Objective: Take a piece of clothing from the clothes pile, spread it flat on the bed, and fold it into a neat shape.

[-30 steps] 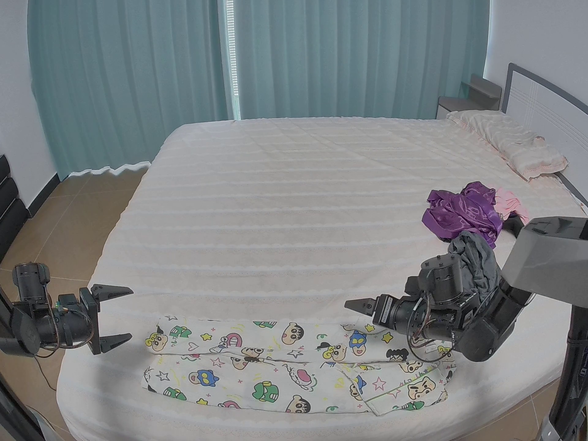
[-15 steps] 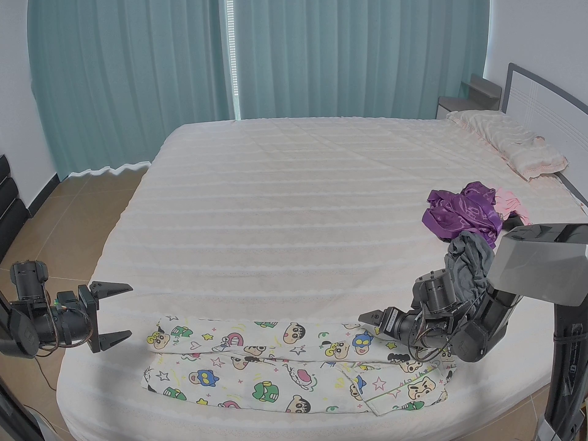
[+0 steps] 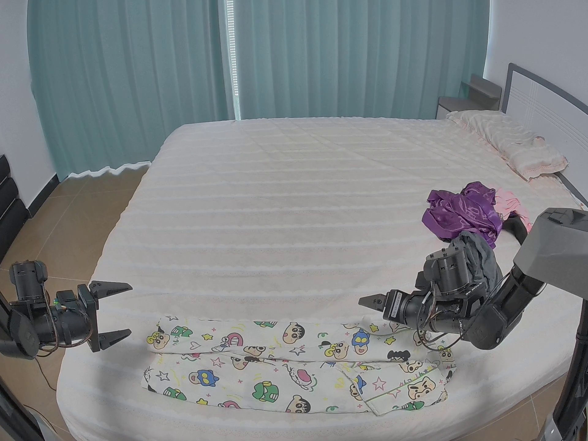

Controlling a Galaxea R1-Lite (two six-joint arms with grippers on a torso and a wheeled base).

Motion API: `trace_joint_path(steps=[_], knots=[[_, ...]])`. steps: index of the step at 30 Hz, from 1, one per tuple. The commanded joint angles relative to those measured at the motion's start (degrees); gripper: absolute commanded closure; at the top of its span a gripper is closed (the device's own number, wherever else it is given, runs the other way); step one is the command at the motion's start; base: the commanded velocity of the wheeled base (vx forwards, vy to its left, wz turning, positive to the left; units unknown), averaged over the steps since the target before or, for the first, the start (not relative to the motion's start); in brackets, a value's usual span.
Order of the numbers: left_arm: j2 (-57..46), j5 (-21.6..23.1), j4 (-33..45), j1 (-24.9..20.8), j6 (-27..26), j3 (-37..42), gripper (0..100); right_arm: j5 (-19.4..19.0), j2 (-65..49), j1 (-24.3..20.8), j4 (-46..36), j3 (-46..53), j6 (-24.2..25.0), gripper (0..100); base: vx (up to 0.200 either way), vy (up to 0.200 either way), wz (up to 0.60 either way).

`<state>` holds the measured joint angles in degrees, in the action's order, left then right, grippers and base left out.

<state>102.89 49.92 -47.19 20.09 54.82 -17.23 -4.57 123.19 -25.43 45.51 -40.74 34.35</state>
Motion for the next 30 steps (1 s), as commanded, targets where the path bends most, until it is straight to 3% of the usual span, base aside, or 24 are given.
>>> trace_joint_path(steps=[1, 3, 7, 12, 29, 30], knots=[[0.3, -0.1, -1.4, -0.1, -0.2, 0.4, 0, -0.6, 4.9, 0.5, -2.7, -5.5, -8.4, 0, 0.0, 0.0, 0.0], [0.7, 0.0, -2.2, -0.1, -0.3, 1.2, 0, -2.5, 7.4, 1.3, -4.7, -8.0, -14.0, 0, 0.0, 0.0, 0.0], [1.6, 0.0, -4.5, -0.2, -0.3, 2.3, 0, -6.9, 8.5, 1.1, -10.4, -11.4, -15.4, 0, 0.0, 0.0, 0.0], [2.8, -0.1, -7.0, -0.3, -0.4, 3.1, 0, -8.2, 10.0, 0.9, -12.7, -13.7, -15.7, 0, 0.0, 0.0, 0.0], [2.8, 0.0, -7.5, -0.3, -0.4, 3.3, 0, -7.6, 12.7, -0.9, -12.8, -16.3, -15.8, 0, 0.0, 0.0, 0.0], [3.0, 0.0, -7.6, -0.3, -0.4, 3.3, 0, -7.6, 12.9, -0.9, -12.8, -16.4, -15.8, 100, 0.0, 0.0, 0.0]])
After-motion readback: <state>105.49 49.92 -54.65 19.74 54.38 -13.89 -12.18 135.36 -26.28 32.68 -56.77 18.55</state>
